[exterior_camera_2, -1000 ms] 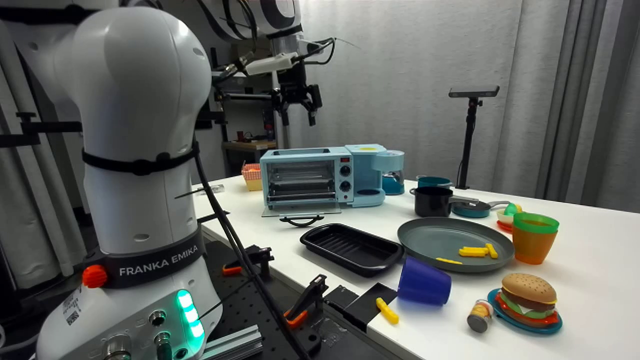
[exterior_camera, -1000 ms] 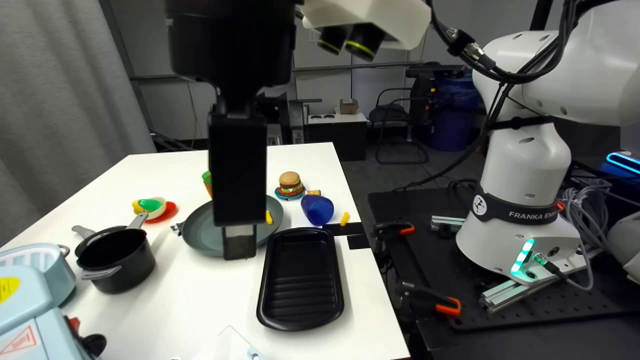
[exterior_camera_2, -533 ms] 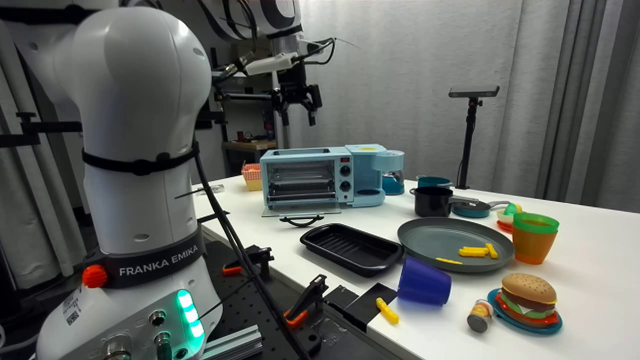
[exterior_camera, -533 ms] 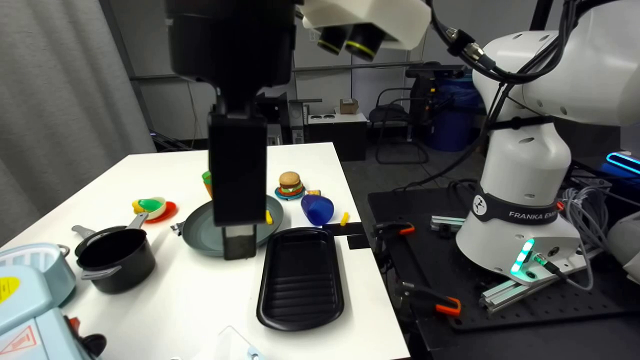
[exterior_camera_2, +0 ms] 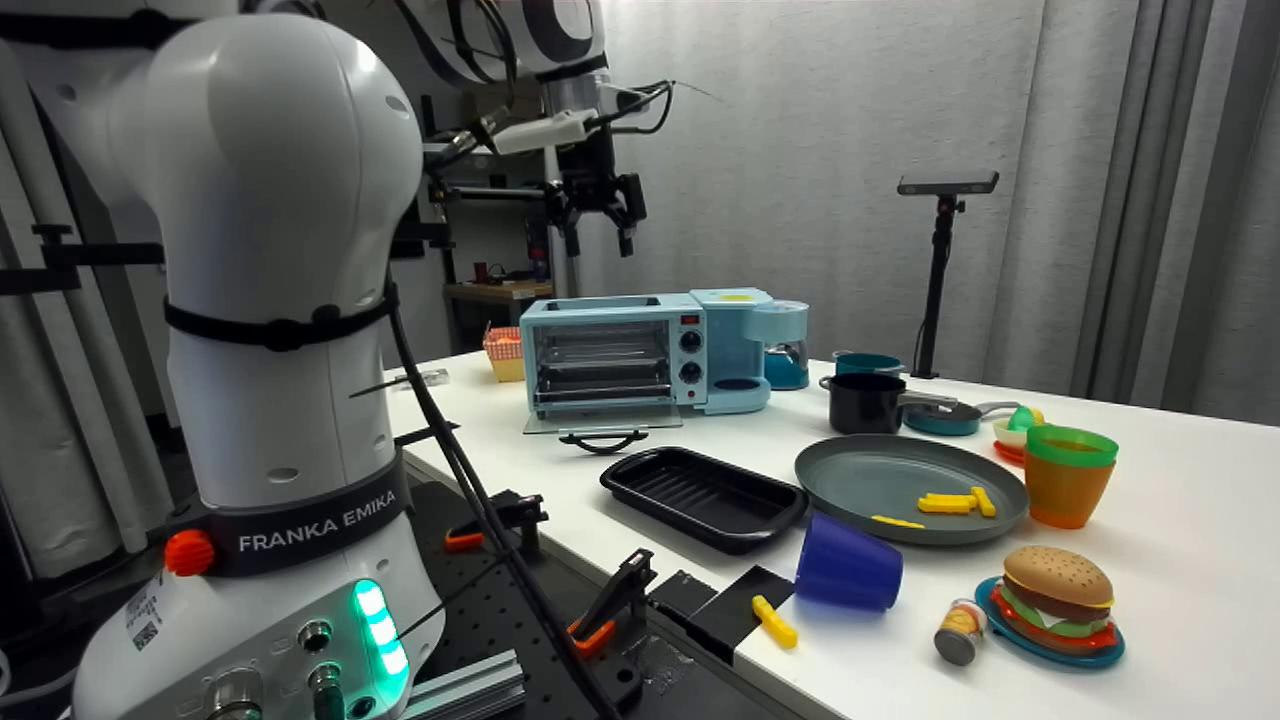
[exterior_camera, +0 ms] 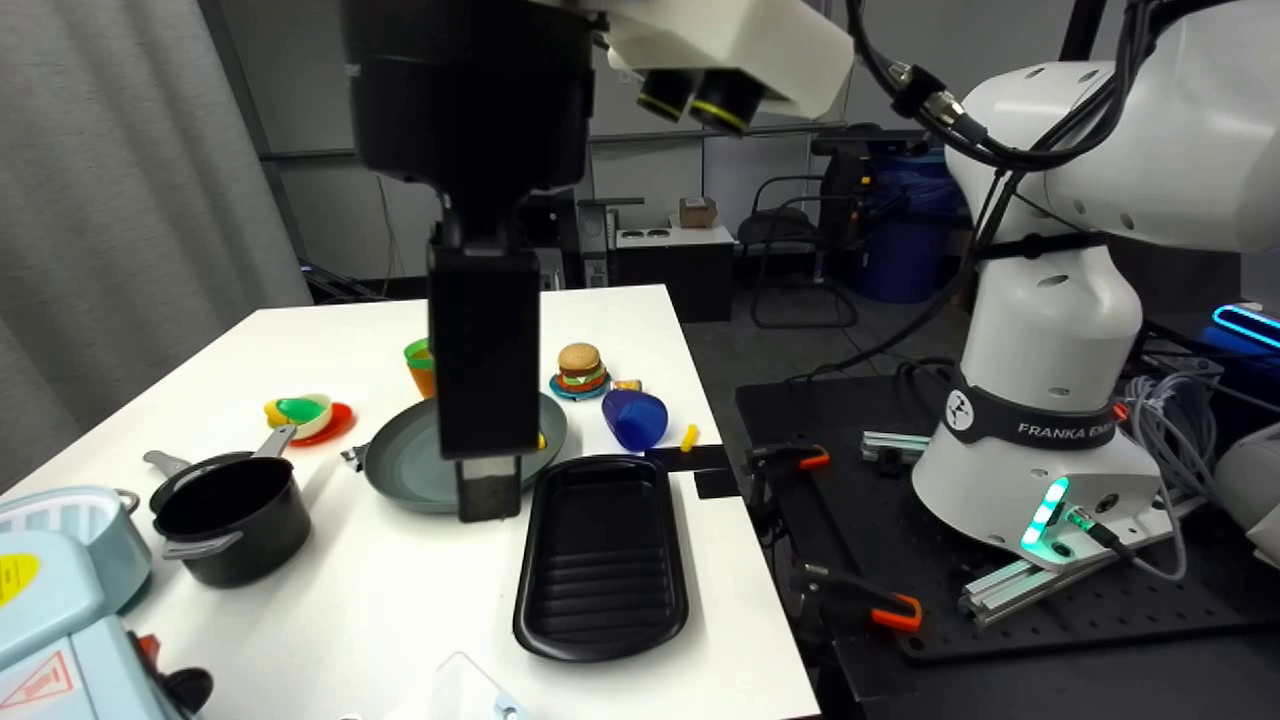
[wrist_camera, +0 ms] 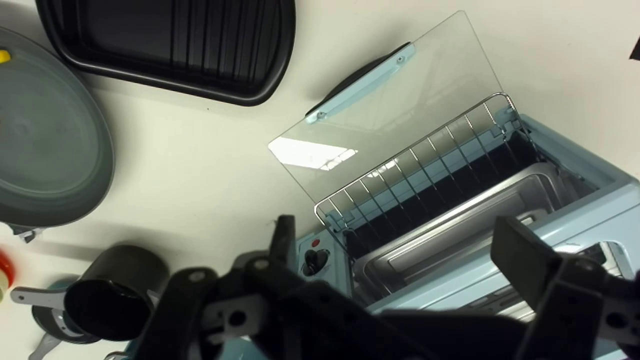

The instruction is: Push in the tray in the oven then close the door.

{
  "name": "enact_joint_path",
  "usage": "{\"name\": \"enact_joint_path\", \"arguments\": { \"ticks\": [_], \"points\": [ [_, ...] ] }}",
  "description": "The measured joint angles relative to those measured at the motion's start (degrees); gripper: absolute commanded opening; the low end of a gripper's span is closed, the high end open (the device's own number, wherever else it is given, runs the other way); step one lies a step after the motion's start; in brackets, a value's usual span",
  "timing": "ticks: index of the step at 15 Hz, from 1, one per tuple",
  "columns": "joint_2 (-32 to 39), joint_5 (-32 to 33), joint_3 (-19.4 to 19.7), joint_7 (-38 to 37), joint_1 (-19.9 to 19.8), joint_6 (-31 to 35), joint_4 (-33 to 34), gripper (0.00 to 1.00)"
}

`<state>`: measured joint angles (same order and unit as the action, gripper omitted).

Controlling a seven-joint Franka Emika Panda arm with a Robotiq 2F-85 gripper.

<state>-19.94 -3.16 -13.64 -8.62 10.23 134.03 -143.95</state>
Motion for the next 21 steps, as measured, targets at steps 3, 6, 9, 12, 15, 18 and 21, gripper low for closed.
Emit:
{"name": "enact_joint_path", "arguments": {
  "ticks": [3, 6, 9, 12, 15, 18, 21],
  "points": [
    [0.83, 0.00, 0.31, -0.13, -0.03, 1.18, -0.98, 1.00],
    [2.21, -0.03, 0.86, -0.22, -0.04, 3.50, -2.62, 1.00],
    [3.85, -0.03, 1.35, -0.52, -0.21, 5.75, -4.27, 1.00],
    [5.90, -0.06, 1.56, -1.05, -0.30, 8.12, -5.62, 0.94],
    [8.67, -0.07, 1.56, -1.61, -0.29, 10.41, -6.30, 0.73],
    [12.04, -0.08, 1.56, -2.07, -0.30, 12.56, -6.31, 0.55],
    [15.61, -0.08, 1.57, -3.83, -0.30, 14.88, -6.13, 0.31]
  ]
}}
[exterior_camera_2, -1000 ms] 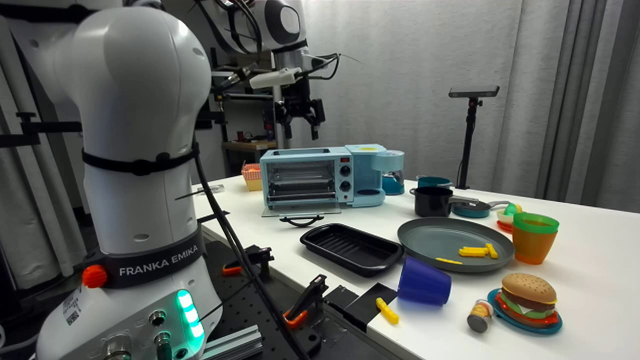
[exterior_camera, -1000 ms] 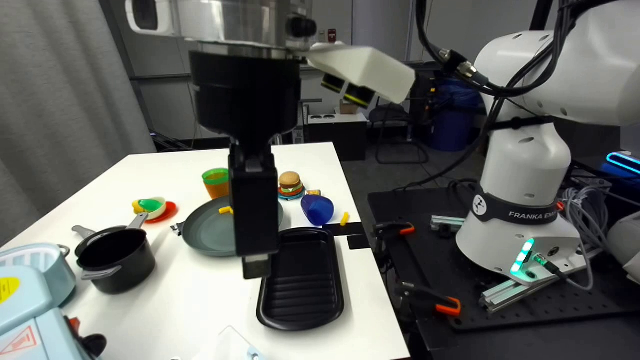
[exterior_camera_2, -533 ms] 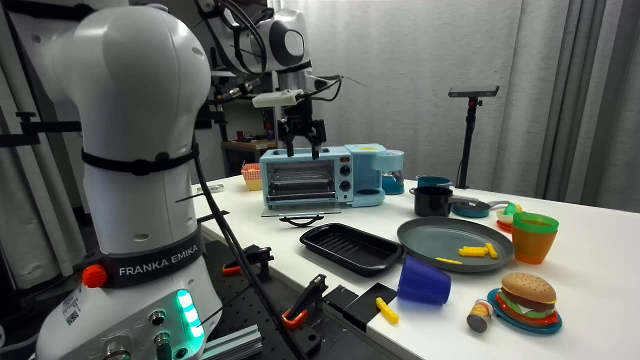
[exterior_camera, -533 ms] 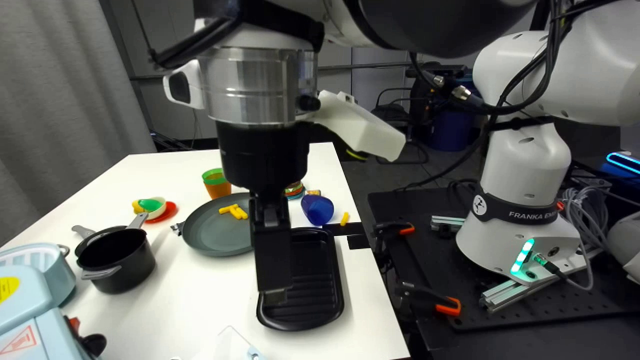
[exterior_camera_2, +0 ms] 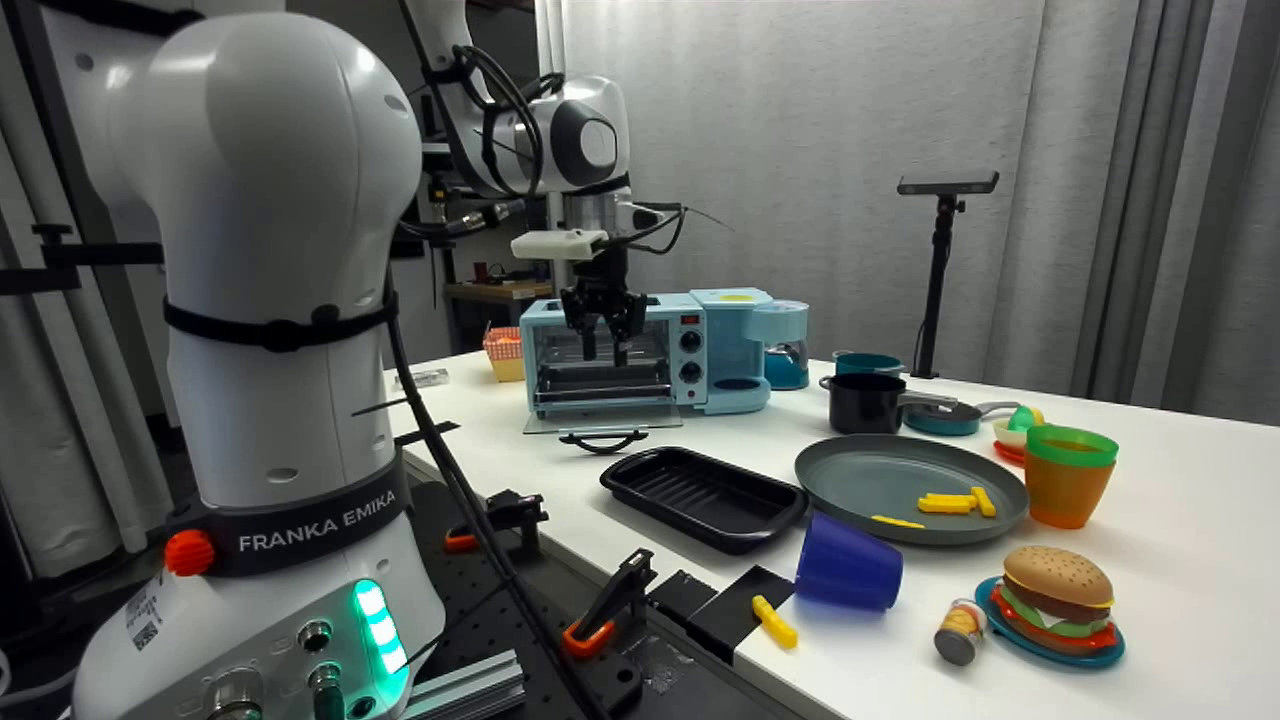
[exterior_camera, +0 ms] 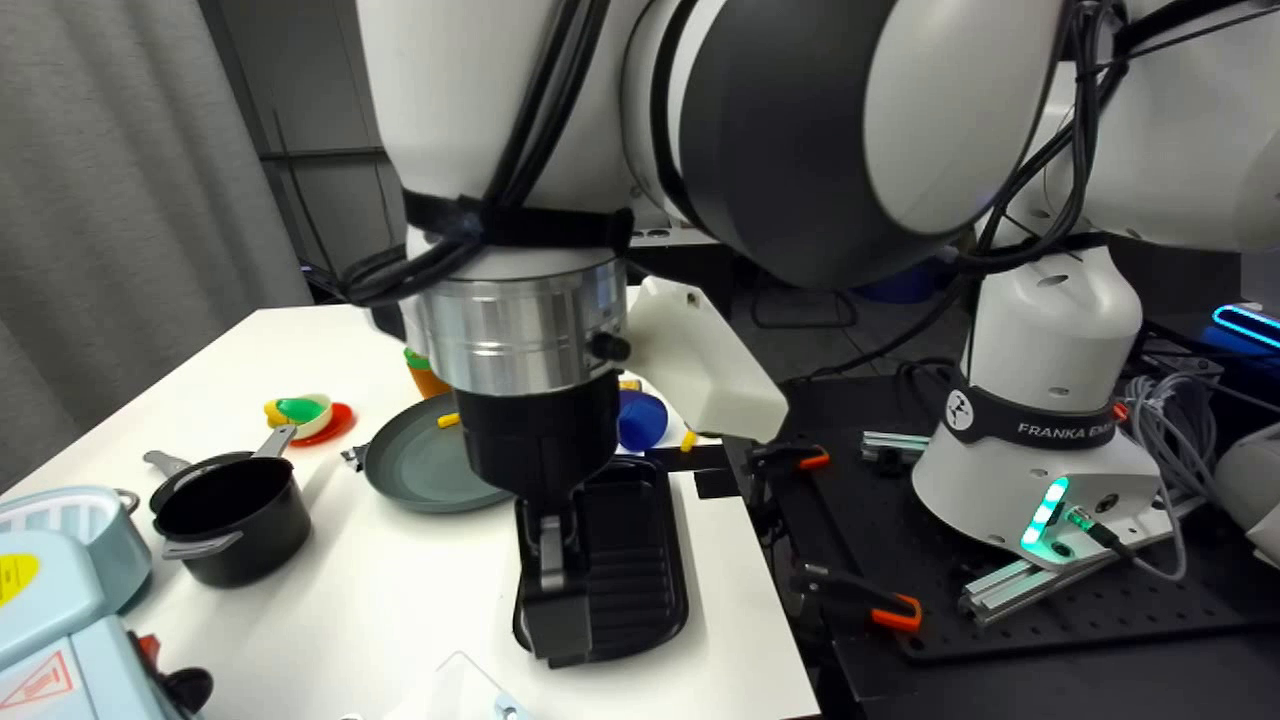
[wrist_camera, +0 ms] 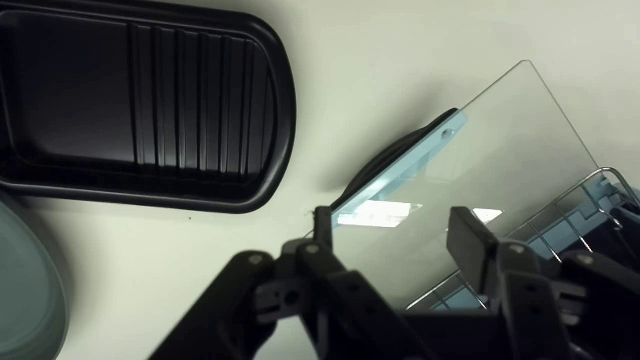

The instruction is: Push in the tray in the oven then close the door.

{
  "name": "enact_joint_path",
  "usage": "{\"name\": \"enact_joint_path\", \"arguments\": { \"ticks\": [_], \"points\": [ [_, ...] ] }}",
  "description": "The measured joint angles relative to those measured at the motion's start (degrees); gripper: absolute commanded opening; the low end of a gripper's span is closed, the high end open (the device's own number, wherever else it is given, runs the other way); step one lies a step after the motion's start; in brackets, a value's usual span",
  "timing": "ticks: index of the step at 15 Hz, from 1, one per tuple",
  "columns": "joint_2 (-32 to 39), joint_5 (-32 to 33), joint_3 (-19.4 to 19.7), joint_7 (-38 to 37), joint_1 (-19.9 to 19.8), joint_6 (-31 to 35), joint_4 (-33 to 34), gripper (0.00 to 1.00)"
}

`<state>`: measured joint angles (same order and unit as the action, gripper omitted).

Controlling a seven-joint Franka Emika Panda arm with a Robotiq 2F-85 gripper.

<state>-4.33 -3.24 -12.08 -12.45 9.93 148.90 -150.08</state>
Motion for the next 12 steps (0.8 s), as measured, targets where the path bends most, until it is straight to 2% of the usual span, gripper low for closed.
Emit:
{"name": "enact_joint_path", "arguments": {
  "ticks": [4, 5, 12],
  "points": [
    [4.74, 0.14, 0.14, -3.36, -0.01, 2.27, 1.09, 0.02],
    [5.87, 0.33, 0.27, -4.35, -0.01, 2.48, 1.58, 0.00],
    [12.90, 0.59, 2.24, -11.37, 0.19, 2.98, 6.34, 0.00]
  ]
}}
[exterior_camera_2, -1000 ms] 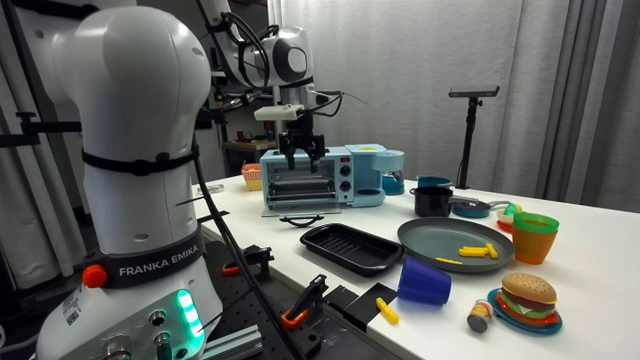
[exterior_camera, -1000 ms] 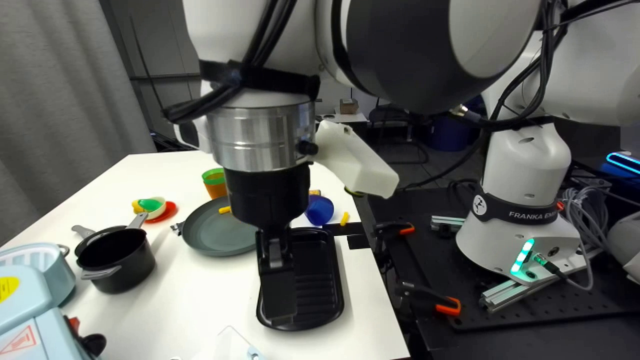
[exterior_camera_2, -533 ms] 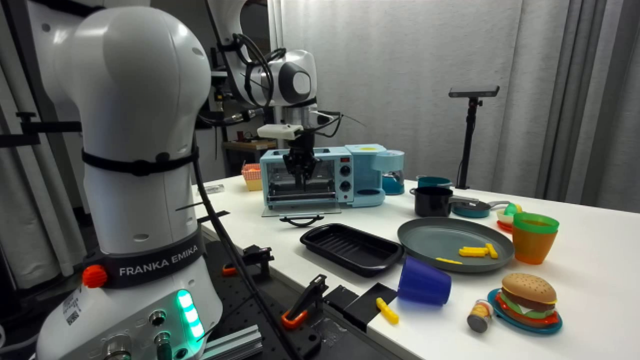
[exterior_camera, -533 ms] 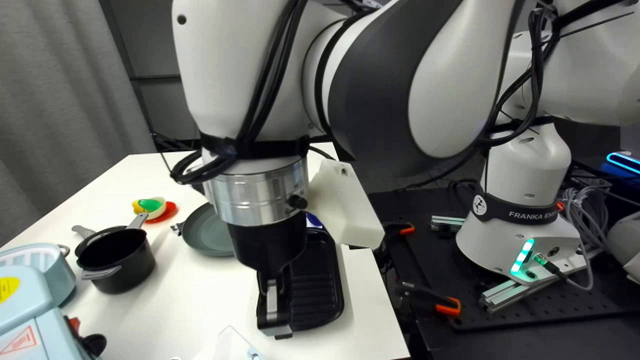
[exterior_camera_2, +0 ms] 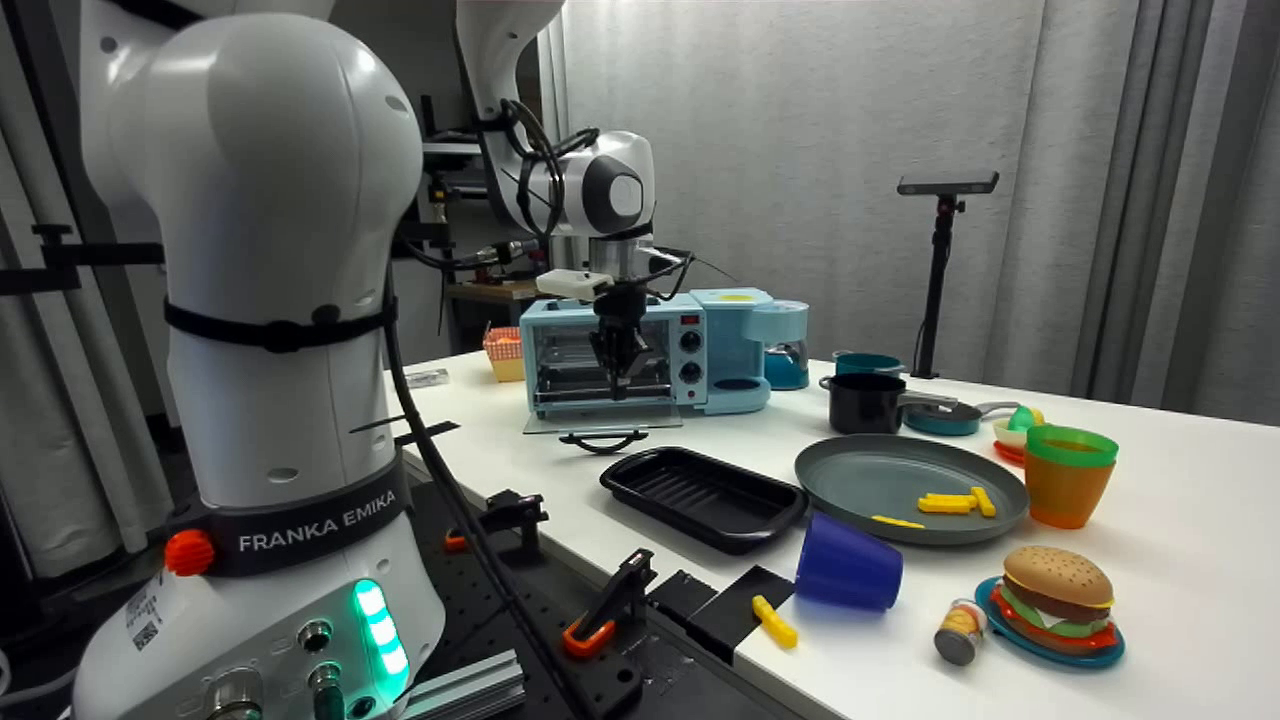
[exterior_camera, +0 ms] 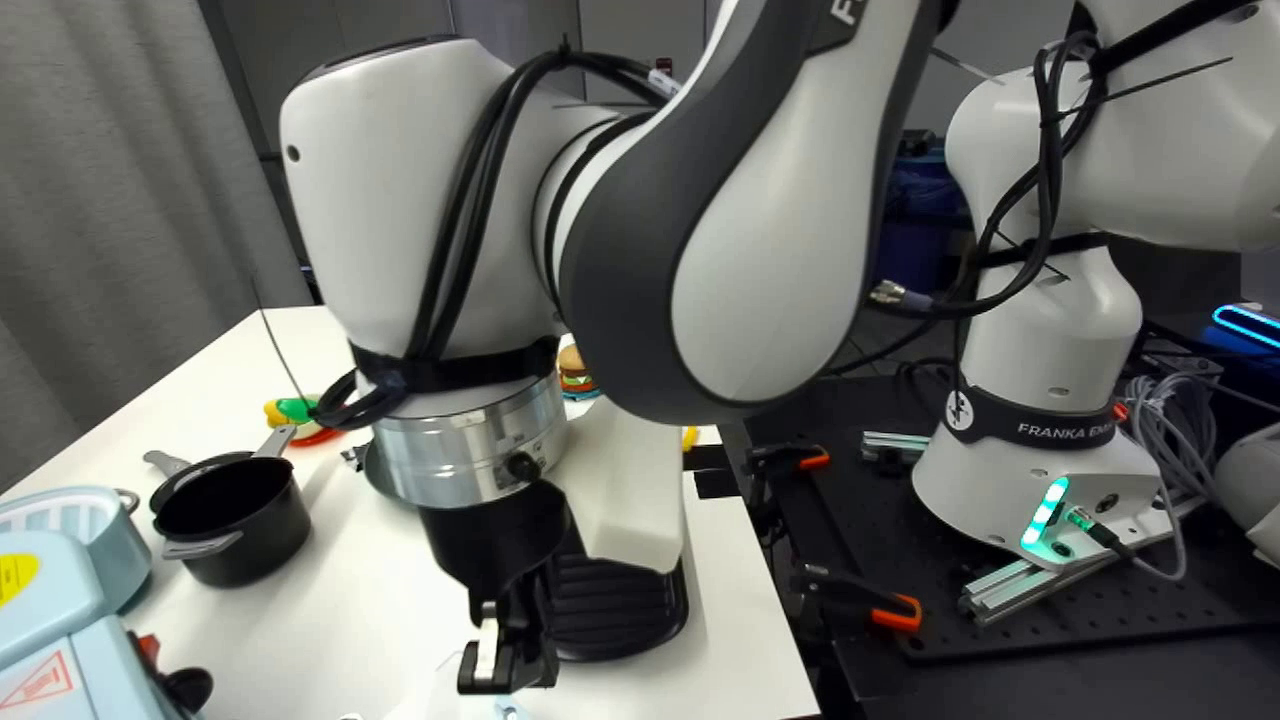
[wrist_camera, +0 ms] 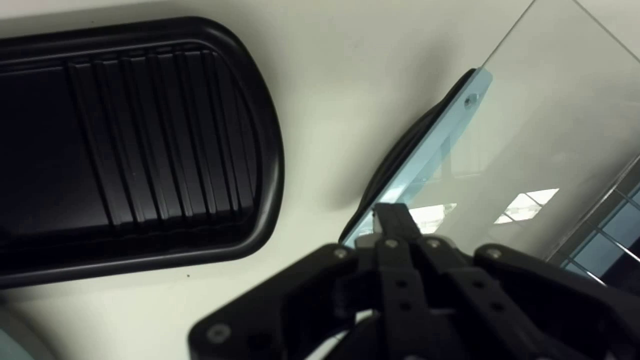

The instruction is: Push in the tray in the oven then close the door.

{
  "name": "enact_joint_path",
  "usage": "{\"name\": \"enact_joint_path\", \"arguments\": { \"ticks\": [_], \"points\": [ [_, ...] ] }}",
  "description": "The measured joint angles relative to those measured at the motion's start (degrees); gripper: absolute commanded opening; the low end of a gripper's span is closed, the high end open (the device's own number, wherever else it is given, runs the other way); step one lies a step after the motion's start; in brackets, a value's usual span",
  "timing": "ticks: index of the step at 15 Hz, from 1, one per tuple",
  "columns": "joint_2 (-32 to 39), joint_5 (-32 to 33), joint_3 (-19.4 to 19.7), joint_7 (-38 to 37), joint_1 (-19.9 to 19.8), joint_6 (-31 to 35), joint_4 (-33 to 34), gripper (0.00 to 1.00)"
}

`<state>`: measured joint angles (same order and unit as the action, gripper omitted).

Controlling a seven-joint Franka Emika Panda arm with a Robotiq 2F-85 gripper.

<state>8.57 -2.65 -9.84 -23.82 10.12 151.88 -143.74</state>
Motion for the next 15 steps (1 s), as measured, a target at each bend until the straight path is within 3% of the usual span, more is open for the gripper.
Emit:
{"name": "enact_joint_path", "arguments": {
  "ticks": [15],
  "points": [
    [11.23, 0.35, 5.02, -9.13, 4.55, 0.00, 9.09, 0.00]
  ]
}}
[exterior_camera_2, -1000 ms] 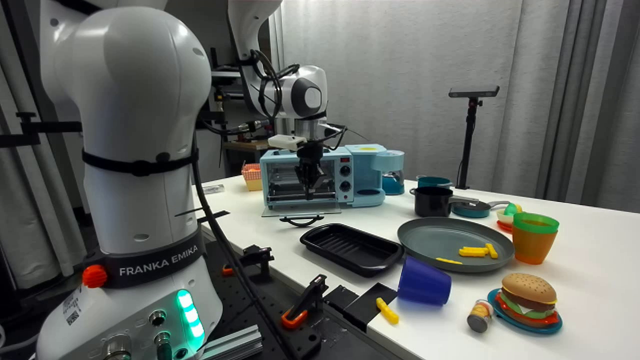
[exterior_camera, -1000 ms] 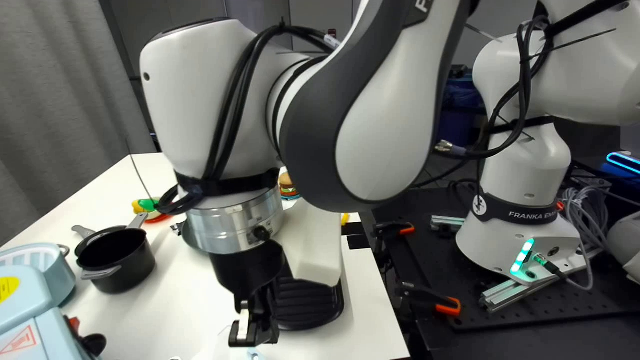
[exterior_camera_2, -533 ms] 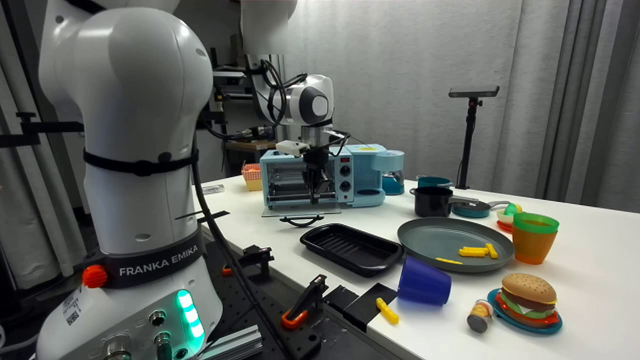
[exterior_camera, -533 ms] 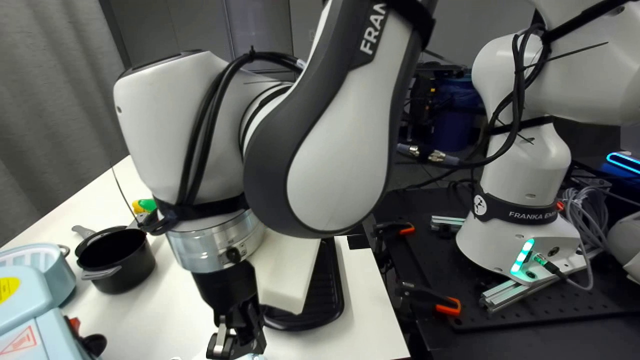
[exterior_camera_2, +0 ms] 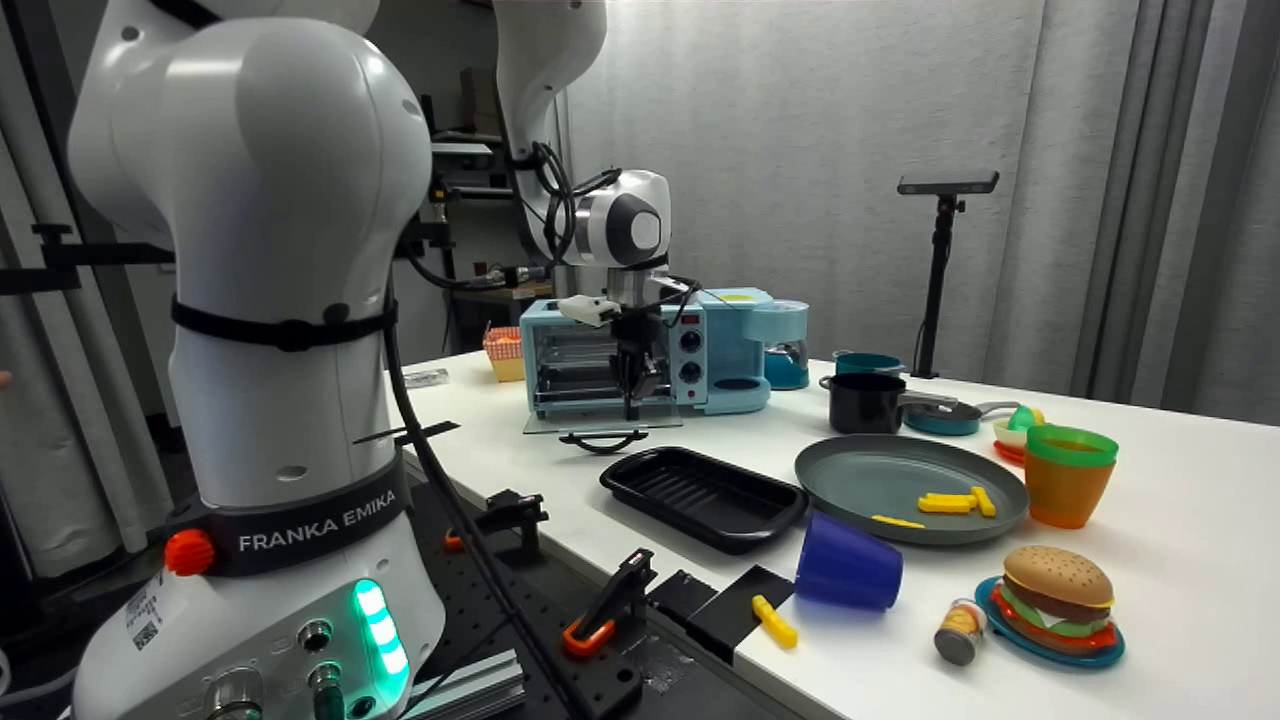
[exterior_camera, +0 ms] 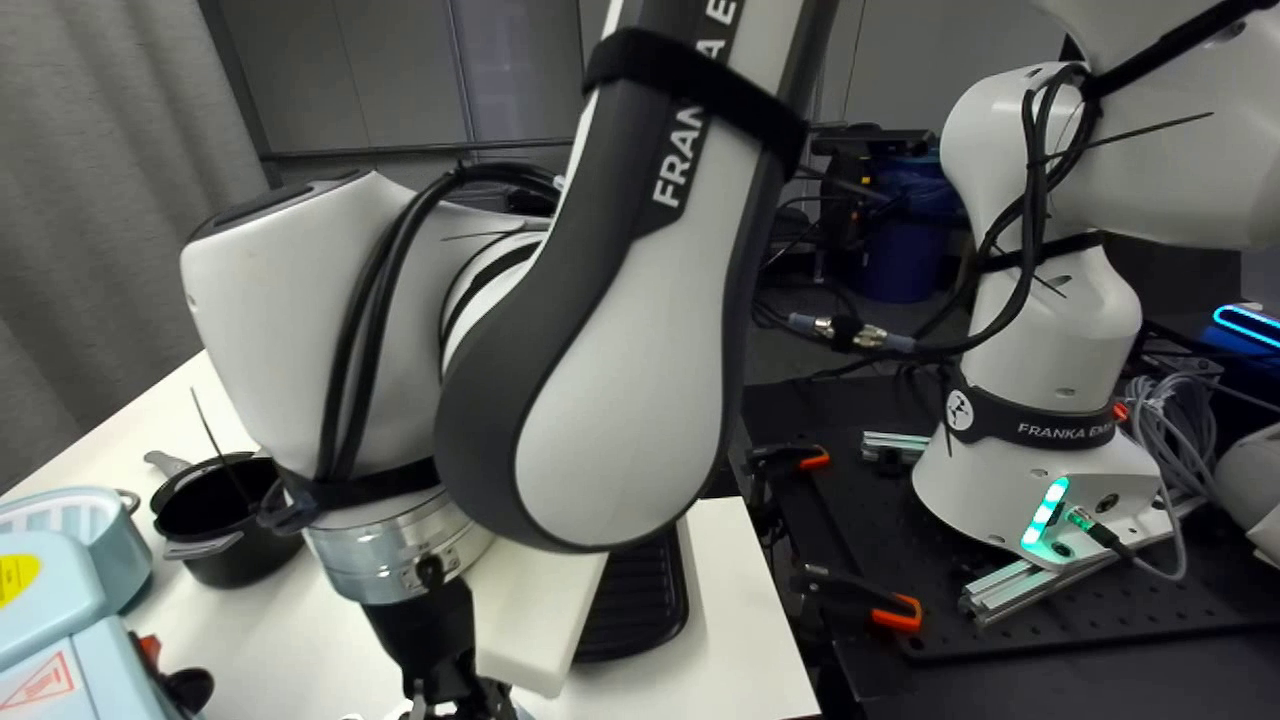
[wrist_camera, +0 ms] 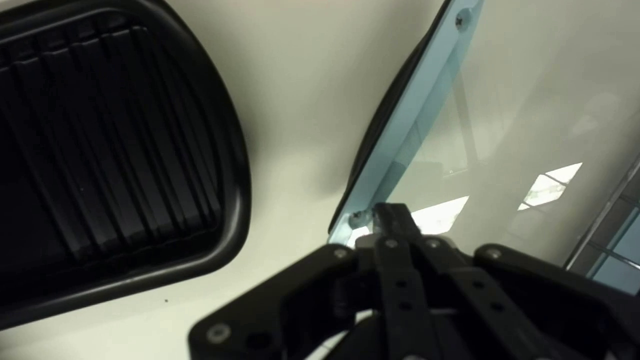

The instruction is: Push in the tray in the oven then close the door.

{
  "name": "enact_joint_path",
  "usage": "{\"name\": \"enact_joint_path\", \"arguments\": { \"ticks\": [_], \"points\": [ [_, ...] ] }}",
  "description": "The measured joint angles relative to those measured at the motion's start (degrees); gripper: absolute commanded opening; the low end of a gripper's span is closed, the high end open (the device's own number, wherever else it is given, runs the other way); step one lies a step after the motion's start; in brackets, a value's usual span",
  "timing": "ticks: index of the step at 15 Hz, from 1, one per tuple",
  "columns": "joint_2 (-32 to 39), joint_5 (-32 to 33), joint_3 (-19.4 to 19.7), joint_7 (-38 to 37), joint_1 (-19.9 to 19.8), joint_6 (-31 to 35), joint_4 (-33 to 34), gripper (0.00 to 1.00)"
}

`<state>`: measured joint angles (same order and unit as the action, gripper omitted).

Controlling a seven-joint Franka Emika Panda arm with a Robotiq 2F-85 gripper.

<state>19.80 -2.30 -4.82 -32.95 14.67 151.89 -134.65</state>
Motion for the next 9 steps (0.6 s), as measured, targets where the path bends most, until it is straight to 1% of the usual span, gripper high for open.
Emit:
{"name": "enact_joint_path", "arguments": {
  "ticks": [3, 9],
  "points": [
    [1.09, -0.01, 0.61, -1.45, 0.74, 0.00, 1.33, 0.00],
    [1.09, -0.01, 1.51, -4.31, 1.77, 0.29, 3.47, 0.00]
  ]
}}
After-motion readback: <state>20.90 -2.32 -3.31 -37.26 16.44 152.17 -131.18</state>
